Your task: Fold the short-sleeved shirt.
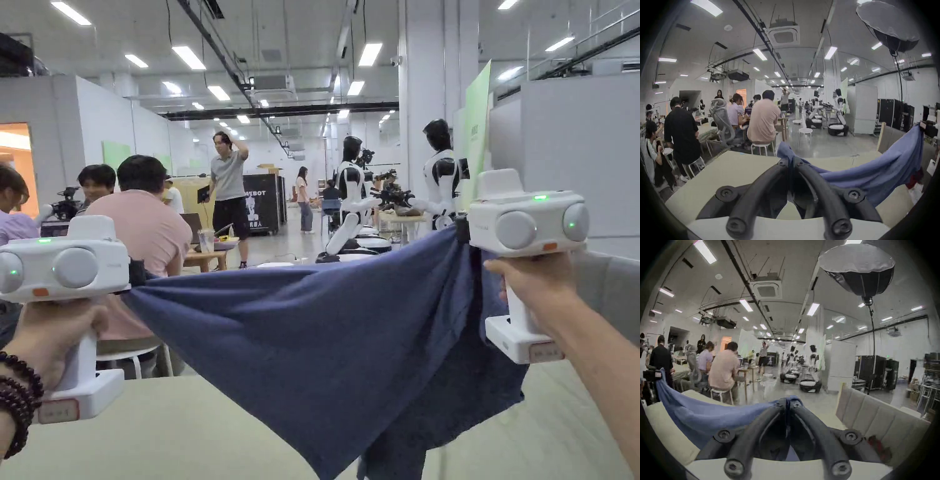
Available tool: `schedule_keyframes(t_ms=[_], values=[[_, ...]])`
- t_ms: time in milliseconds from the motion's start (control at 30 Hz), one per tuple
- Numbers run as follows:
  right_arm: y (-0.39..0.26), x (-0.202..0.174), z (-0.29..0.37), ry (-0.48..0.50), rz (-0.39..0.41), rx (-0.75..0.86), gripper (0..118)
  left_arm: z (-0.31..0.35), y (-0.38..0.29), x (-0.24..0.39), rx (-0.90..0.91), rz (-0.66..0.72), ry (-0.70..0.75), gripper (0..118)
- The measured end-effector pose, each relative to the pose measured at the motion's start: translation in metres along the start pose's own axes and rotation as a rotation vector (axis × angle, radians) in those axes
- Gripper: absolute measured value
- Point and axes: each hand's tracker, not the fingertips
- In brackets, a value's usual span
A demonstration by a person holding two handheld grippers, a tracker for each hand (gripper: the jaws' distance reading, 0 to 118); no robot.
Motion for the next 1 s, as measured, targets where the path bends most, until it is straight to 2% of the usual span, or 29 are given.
schedule_keyframes(t_ms=[133, 267, 467, 633, 767, 900, 1000], values=[[0.011, 0.004, 0.012, -0.024, 0.043, 0.049, 4, -0.003, 0.012, 0.01, 0.039, 0.001, 0.0, 3], [-0.011, 0.005, 0.022, -0.011, 0.072, 0.039, 4, -0.006, -0.005, 0.016, 0.043, 0.001, -0.019, 3], [-0.09, 0.004, 0.008, 0.028, 0.047, -0.102, 4, -0.02, -0.074, 0.02, -0.054, -0.01, -0.048, 3], [-0.154, 0.009, -0.008, 0.065, 0.042, -0.213, 4, -0.027, -0.133, 0.018, -0.17, 0.037, -0.05, 3], [-0.185, 0.013, 0.035, 0.095, -0.002, -0.201, 4, 0.005, -0.162, 0.012, -0.17, 0.03, -0.067, 3], [-0.232, 0.01, 0.104, 0.119, 0.059, -0.222, 4, 0.056, -0.204, 0.0, -0.174, 0.078, -0.107, 3], [-0.28, 0.005, 0.158, 0.149, 0.078, -0.34, 4, 0.099, -0.246, -0.005, -0.217, 0.026, -0.107, 3]])
